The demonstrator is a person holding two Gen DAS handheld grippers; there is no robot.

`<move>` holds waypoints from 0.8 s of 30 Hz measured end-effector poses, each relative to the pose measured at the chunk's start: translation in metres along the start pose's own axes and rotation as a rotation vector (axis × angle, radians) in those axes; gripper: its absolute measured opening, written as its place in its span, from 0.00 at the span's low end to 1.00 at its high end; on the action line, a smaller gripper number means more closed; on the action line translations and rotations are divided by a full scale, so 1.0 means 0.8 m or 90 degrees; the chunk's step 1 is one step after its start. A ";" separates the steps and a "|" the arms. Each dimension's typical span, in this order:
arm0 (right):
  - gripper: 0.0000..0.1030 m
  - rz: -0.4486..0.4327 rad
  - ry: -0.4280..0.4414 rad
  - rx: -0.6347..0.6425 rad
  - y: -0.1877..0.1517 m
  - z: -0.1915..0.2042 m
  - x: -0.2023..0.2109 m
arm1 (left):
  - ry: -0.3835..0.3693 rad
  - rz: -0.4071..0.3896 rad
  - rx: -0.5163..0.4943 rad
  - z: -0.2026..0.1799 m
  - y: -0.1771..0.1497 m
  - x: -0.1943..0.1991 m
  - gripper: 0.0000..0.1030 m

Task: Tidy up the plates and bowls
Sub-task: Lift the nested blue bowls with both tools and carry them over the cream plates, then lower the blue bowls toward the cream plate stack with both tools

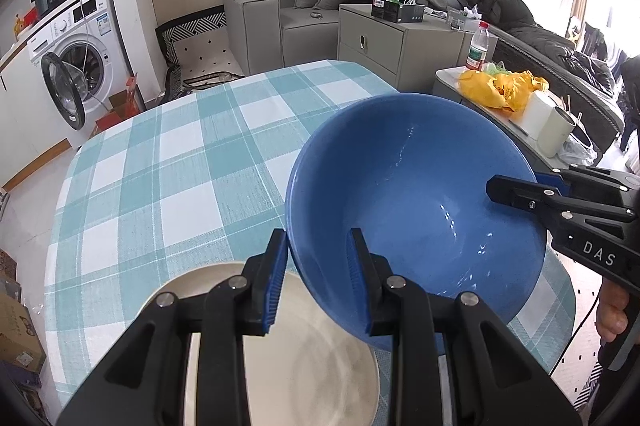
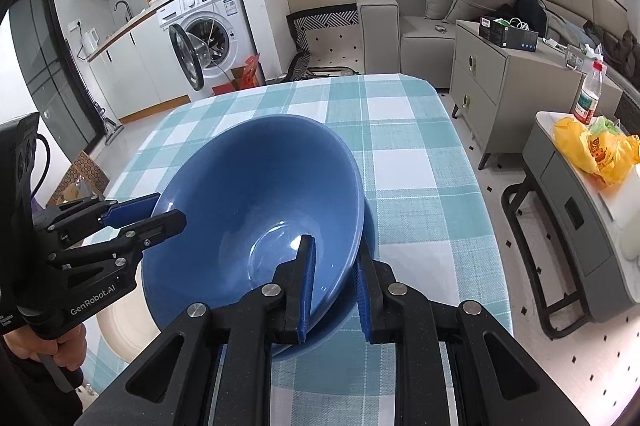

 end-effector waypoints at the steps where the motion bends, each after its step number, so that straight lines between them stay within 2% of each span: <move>1: 0.18 -0.001 -0.005 0.003 0.000 0.000 -0.001 | -0.001 0.002 -0.001 -0.001 -0.001 -0.001 0.27; 14: 0.19 0.003 -0.030 0.018 -0.006 -0.004 -0.011 | 0.012 0.014 -0.020 -0.006 -0.007 -0.014 0.29; 20: 0.25 0.002 -0.031 0.028 -0.006 -0.003 -0.010 | 0.016 0.019 -0.025 -0.005 -0.010 -0.015 0.31; 22: 0.27 0.004 -0.031 0.027 -0.008 -0.005 -0.010 | 0.015 0.025 -0.029 -0.006 -0.013 -0.016 0.35; 24: 0.28 0.004 -0.031 0.026 -0.009 -0.007 -0.010 | 0.016 0.024 -0.032 -0.007 -0.014 -0.017 0.36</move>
Point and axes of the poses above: each gripper's, at about its wrist camera, not at the fingertips, and x roughly against the way its jaws point, z to its left, y to its top, the point moved 7 cm from there along -x, roughly the way its jaws point, and after that the axes turned 6 degrees about -y, right-handed, at the moved point
